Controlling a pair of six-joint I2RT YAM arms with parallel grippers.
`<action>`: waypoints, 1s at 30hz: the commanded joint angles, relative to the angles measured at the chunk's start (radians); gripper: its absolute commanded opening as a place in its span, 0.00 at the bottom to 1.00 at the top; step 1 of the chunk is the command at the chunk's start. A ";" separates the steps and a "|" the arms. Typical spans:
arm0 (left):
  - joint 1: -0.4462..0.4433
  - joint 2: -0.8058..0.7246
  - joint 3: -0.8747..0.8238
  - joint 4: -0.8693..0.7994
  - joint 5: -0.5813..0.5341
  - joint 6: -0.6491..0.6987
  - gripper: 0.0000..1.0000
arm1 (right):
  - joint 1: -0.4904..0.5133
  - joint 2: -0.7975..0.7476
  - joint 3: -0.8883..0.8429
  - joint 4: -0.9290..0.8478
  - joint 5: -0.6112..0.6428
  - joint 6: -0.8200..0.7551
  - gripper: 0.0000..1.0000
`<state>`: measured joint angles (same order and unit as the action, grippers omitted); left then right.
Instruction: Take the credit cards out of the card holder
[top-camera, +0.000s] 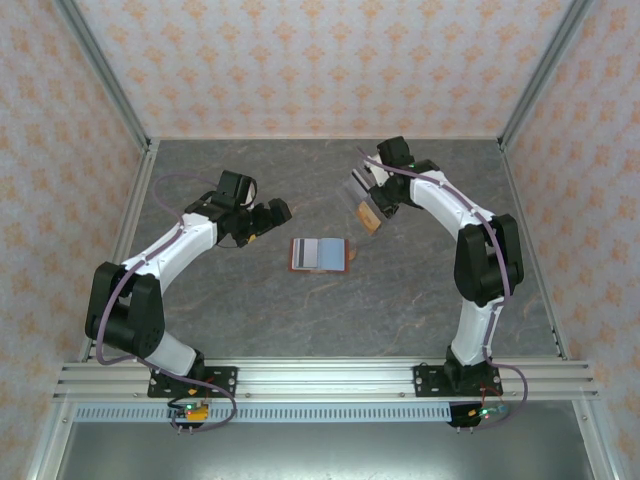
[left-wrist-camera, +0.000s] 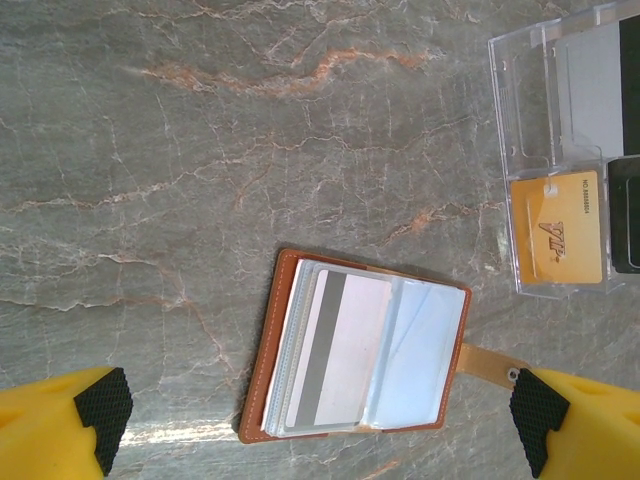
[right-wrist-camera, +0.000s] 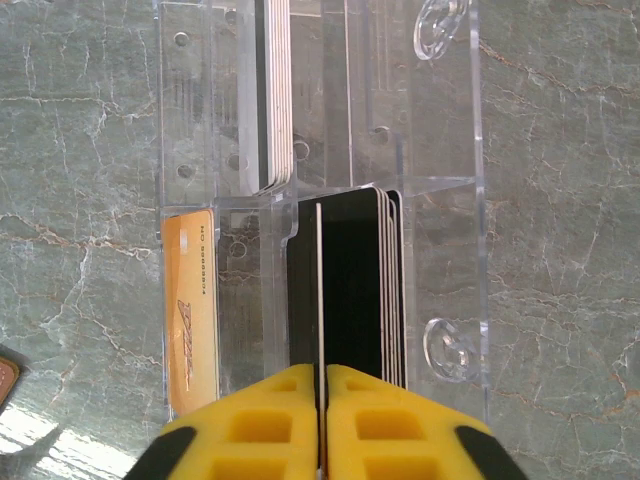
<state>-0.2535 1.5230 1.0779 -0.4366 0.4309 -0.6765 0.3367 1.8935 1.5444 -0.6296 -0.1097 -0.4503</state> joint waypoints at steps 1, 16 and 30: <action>0.004 0.009 -0.007 0.022 0.006 -0.003 1.00 | -0.007 -0.028 -0.006 -0.014 0.044 -0.005 0.17; 0.004 -0.018 -0.016 -0.017 -0.060 -0.002 1.00 | 0.007 -0.181 -0.029 -0.039 -0.031 0.307 0.45; 0.005 -0.027 -0.040 -0.065 -0.164 -0.033 1.00 | 0.348 -0.134 -0.114 -0.010 -0.082 0.744 0.60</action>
<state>-0.2535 1.5227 1.0523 -0.4686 0.3218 -0.6903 0.6479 1.7100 1.4395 -0.6502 -0.1574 0.1707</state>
